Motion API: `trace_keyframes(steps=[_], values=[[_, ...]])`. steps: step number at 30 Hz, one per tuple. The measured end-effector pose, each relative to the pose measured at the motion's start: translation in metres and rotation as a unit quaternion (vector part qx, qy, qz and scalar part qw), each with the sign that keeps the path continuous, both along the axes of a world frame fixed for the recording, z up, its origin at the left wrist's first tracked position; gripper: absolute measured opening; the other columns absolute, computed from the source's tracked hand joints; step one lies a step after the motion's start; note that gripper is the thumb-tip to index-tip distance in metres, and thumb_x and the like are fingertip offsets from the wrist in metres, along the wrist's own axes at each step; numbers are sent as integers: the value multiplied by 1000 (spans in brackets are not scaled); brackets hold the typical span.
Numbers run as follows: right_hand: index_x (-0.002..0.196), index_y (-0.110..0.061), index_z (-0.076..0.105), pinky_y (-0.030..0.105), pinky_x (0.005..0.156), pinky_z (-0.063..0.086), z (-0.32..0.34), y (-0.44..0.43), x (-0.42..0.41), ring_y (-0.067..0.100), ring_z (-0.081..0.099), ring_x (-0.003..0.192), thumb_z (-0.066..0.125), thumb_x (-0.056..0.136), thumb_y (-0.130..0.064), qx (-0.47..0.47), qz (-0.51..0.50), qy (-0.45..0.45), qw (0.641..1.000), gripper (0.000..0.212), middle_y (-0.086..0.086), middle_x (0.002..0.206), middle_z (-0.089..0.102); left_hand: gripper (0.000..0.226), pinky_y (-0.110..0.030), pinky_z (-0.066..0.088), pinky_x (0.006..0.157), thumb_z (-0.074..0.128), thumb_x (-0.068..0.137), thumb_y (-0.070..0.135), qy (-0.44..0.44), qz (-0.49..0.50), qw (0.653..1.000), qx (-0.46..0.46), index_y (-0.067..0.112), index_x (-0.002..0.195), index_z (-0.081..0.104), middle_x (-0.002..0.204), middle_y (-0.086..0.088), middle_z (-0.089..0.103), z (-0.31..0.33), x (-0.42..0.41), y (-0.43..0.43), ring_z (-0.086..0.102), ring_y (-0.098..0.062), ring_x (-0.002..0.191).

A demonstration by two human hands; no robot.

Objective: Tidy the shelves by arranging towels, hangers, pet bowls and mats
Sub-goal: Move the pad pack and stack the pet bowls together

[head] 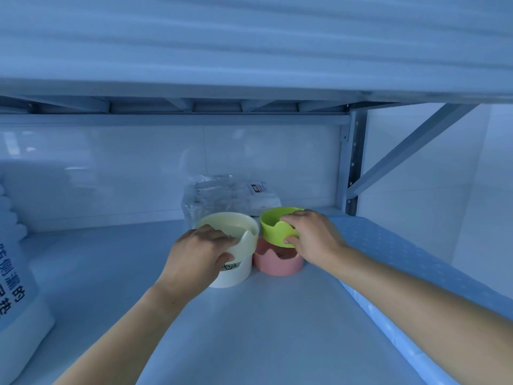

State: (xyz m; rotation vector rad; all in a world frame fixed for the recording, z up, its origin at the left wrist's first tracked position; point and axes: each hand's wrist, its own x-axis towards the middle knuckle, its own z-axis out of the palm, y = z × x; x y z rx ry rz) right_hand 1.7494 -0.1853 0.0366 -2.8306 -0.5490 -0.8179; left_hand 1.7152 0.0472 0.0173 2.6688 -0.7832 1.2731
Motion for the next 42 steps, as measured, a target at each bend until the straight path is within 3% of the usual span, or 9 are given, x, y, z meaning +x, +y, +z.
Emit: trace_keyframes(steps=[7,22,26,30,33,42], values=[[116,-17,59,34,83,45,-14,1,17,26,55,107,66,83,-22,-13,11,12,1000,34,3,114,63,39,-25,49,50,91,49,18,-2,6,1000,7,26,84,75,68,11,68,-12,6,2,65,-18,64],[121,-13,58,35,91,42,-26,7,28,25,53,112,61,86,-18,-25,51,54,997,36,5,122,61,37,-25,50,55,90,51,17,-11,8,1000,-16,21,85,75,76,9,71,-18,13,4,67,-19,70],[125,-18,58,29,89,43,-29,-1,25,23,56,110,63,86,-16,28,83,75,993,39,5,119,64,37,-26,51,59,90,52,16,-8,5,1000,-20,21,86,75,78,8,71,-20,12,5,68,-19,72],[109,-13,63,33,82,48,-23,-8,23,19,63,93,66,83,-11,84,96,56,990,26,0,97,70,37,-26,51,61,90,51,15,-15,-1,1000,-17,20,85,76,78,8,71,-22,12,5,68,-19,71],[98,-13,65,25,75,49,-21,-10,23,13,65,83,68,80,-7,117,110,47,986,19,-2,87,72,37,-27,51,62,90,52,14,-11,-2,1000,-19,19,86,75,78,7,71,-23,13,6,68,-20,72],[103,-17,68,25,78,50,-30,-8,20,11,66,86,65,84,-10,144,115,73,980,21,-2,90,72,35,-29,51,67,87,59,13,2,-11,999,-30,14,92,74,83,4,71,-24,16,8,67,-23,78]])
